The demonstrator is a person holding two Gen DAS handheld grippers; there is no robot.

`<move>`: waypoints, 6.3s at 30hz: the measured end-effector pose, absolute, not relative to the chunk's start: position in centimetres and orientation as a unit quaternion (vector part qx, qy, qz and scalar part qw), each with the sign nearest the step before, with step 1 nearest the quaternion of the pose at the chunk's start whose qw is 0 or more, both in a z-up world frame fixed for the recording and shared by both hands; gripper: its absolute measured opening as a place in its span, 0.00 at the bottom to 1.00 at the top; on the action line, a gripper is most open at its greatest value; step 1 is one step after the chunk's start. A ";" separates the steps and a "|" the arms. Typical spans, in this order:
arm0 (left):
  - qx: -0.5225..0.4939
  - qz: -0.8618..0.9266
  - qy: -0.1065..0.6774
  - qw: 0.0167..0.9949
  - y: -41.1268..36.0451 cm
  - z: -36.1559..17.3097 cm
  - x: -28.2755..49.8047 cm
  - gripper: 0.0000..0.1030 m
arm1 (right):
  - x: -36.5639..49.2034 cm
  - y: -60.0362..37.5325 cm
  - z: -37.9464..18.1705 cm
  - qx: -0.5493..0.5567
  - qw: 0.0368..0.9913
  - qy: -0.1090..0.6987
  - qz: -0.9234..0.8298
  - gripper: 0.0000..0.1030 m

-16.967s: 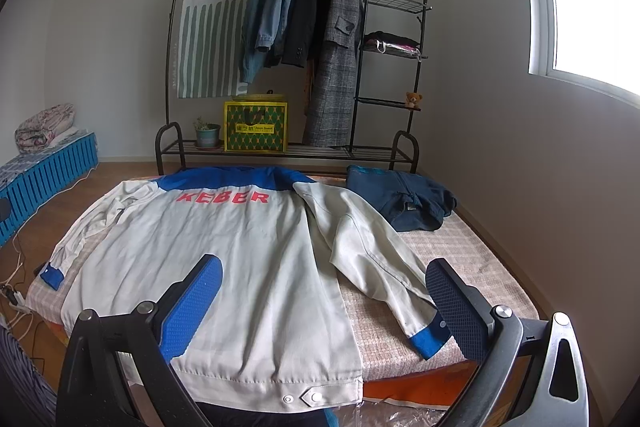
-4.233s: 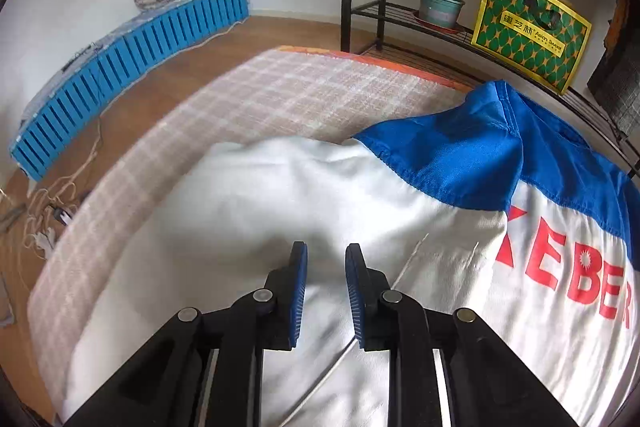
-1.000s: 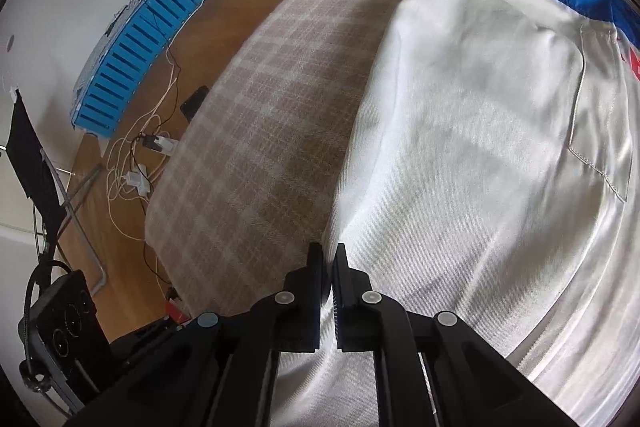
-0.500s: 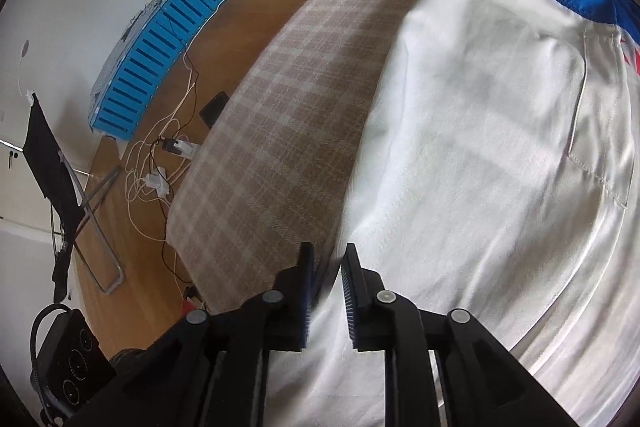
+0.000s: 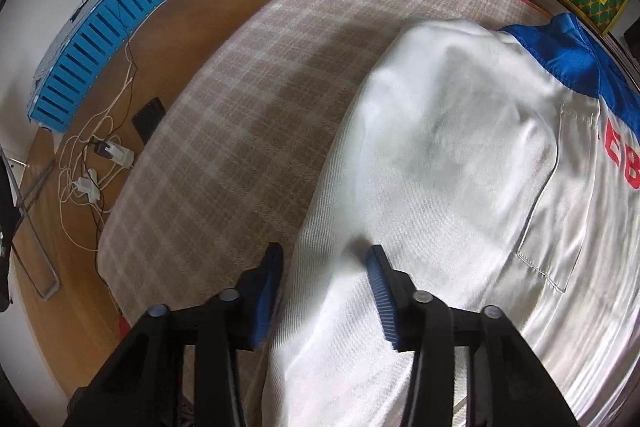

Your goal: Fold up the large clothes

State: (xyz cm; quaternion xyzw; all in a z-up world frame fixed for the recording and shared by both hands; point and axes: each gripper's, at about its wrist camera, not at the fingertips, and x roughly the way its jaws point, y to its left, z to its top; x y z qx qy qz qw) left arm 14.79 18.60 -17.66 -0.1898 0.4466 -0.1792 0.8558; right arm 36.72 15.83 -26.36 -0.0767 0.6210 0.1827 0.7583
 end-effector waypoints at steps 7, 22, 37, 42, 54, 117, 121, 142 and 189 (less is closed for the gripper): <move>-0.148 -0.190 0.441 0.864 15.8 -16.0 14.9 0.02 | 36.1 11.3 -24.3 0.026 0.783 0.585 0.209 0.02; 0.026 -0.273 0.430 0.860 1.6 -13.7 11.9 0.00 | 31.6 -8.9 -22.9 0.298 0.803 0.470 0.213 0.02; -0.050 -0.254 0.455 0.852 7.0 -13.2 10.7 0.00 | 29.8 -13.9 -28.3 0.337 0.775 0.514 0.147 0.10; -0.086 -0.230 0.473 0.846 9.8 -15.4 12.6 0.00 | 27.1 -14.1 -25.4 0.292 0.793 0.512 0.155 0.34; -0.104 -0.241 0.529 0.807 10.4 -21.8 12.7 0.00 | 15.2 -14.2 -26.1 0.249 0.756 0.570 0.202 0.64; -0.080 -0.291 0.508 0.807 12.3 -18.9 9.8 0.00 | 14.6 -7.0 -31.6 0.290 0.667 0.645 0.234 0.14; -0.059 -0.289 0.503 0.813 10.0 -19.3 11.3 0.00 | 14.2 -7.3 -31.0 0.265 0.686 0.633 0.242 0.20; 0.027 -0.264 0.481 0.836 1.0 -20.3 13.2 0.00 | 6.9 -21.2 -19.9 0.095 0.896 0.425 0.091 0.56; -0.016 -0.339 0.468 0.816 -11.6 -15.6 13.7 0.37 | -0.1 -45.3 -18.2 0.200 0.906 0.352 -0.127 0.00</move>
